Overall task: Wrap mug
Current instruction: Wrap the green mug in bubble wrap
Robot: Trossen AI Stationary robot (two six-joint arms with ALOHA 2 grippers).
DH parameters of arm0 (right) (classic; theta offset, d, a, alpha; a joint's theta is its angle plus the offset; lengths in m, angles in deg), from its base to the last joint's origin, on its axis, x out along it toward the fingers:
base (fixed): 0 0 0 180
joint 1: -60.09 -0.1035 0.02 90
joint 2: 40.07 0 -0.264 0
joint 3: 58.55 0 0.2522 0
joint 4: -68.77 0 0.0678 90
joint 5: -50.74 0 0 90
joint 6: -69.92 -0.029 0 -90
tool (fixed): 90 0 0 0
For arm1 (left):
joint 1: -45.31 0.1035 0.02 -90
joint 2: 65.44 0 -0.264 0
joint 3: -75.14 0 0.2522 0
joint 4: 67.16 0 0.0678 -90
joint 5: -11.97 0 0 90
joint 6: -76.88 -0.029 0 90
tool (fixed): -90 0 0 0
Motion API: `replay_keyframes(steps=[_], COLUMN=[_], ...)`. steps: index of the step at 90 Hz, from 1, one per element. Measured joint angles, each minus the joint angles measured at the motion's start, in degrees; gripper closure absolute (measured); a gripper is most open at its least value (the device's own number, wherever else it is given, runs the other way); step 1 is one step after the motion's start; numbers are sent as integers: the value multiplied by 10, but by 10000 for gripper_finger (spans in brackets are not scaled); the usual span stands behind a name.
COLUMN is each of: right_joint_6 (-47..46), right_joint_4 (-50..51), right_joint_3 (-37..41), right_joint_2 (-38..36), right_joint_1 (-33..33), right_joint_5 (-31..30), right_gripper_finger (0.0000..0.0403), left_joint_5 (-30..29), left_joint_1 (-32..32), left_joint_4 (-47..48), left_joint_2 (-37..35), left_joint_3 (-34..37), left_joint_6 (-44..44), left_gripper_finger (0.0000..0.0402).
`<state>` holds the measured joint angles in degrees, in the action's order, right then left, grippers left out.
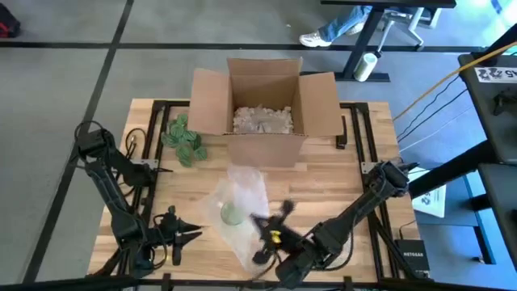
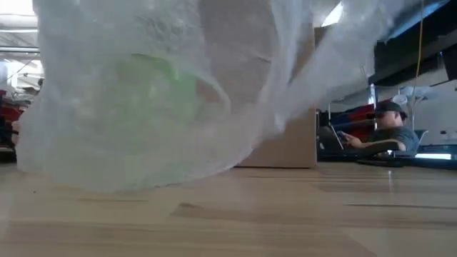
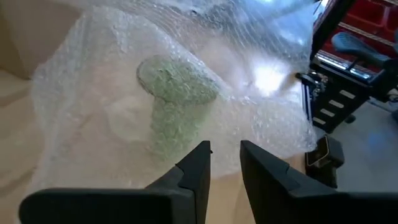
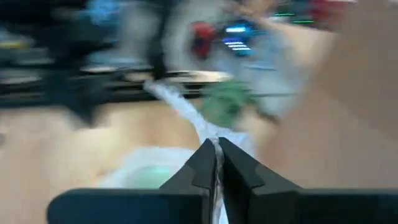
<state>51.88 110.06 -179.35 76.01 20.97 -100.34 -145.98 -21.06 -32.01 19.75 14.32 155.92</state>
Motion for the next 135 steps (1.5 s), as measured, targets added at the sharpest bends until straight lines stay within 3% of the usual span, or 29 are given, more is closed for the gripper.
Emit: replay_keyframes(steps=[7,13,30,38,56,81,91,108,120,135], right_joint_6=[85,106,24,-17,-58,-70,-64,-5,5,4], right_joint_4=[-91,-120,-88,-65,4,-6,-14,-105,-106,-106], right_joint_3=[0,0,0,0,0,1,0,0,0,0], right_joint_2=[5,5,5,11,25,58,58,57,57,57], right_joint_1=[4,13,50,68,94,116,118,116,117,118], right_joint_5=[65,143,345,407,473,552,569,604,608,622], right_gripper_finger=[403,403,403,403,403,403,403,399,365,283], left_joint_5=[0,0,0,4,4,1,0,6,68,129], left_joint_1=[0,0,0,0,0,19,38,78,112,157], left_joint_4=[-3,-9,-15,-15,-15,-19,-57,-161,-211,-207], left_joint_2=[0,0,0,0,0,0,0,-4,-5,-5], left_joint_3=[0,0,0,0,0,0,0,0,-1,-5], left_joint_6=[0,-3,-11,-11,-11,-20,-74,-239,-328,-346], left_gripper_finger=[331,331,331,331,331,331,331,331,331,331])
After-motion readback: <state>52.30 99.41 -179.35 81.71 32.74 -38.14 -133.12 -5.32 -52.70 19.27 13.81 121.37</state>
